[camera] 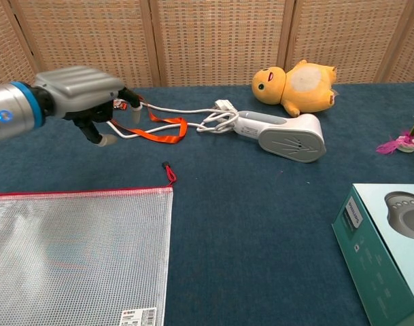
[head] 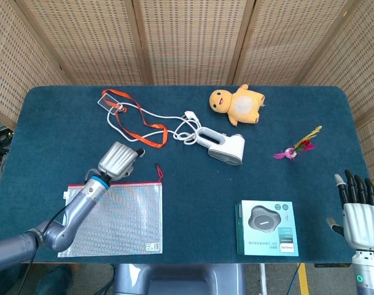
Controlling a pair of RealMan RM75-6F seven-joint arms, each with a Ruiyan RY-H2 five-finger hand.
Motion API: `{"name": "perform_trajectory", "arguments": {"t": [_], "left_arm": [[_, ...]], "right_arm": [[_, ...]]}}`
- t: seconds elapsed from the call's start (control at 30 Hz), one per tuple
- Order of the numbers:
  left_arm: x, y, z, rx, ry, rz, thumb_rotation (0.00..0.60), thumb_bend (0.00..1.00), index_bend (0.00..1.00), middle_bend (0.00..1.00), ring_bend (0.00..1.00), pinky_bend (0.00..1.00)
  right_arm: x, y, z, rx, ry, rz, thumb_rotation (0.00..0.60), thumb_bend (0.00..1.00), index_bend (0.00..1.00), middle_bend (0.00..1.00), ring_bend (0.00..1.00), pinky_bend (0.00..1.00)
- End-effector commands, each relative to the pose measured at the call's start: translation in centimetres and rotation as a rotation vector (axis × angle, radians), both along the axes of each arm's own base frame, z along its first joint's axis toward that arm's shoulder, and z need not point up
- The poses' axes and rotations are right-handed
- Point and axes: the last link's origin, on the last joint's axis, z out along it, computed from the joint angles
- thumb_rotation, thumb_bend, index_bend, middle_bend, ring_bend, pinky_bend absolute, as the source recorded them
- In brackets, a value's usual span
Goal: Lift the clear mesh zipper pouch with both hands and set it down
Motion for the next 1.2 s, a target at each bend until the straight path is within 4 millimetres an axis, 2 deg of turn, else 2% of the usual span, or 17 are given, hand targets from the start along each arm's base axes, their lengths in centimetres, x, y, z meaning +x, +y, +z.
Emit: {"name": "perform_trajectory", "arguments": {"t": [0.03,0.23,0.57,1.2], "left_arm": [[1.0,1.0,-2.9,-0.072,0.005,0.004,0.6,0.35,0.38,1.0,0.9,0.96],[1.1,1.5,-5.2,-0.121,0.046,0.0,0.6,0.36,0.43,1.0,0.9,0.96],[2.1,1.7,-7.9,-0.139,0.048,-0.009,0.6,0.35,0.4,1.0,0.9,0.96],[1.7,2.7,-9.6,-0.111,0.05,0.018,0.6,0.36,0.44,1.0,0.9,0.96]], "right_arm": [[-0.2,-0.2,-0.1,0.001,0.007,-0.009,0.6,0.0,0.02,0.0,0.0,0.0],[-0.4,-0.3,-0.1,0.002,0.007,-0.022,0.6,0.0,0.03,0.0,0.0,0.0],[-0.7,-0.3,0.0,0.009,-0.006,-0.031,0.6,0.0,0.03,0.0,0.0,0.0],[-1.0,-0.4,0.1,0.014,-0.017,-0.043,0.6,0.0,0.03,0.0,0.0,0.0]]}}
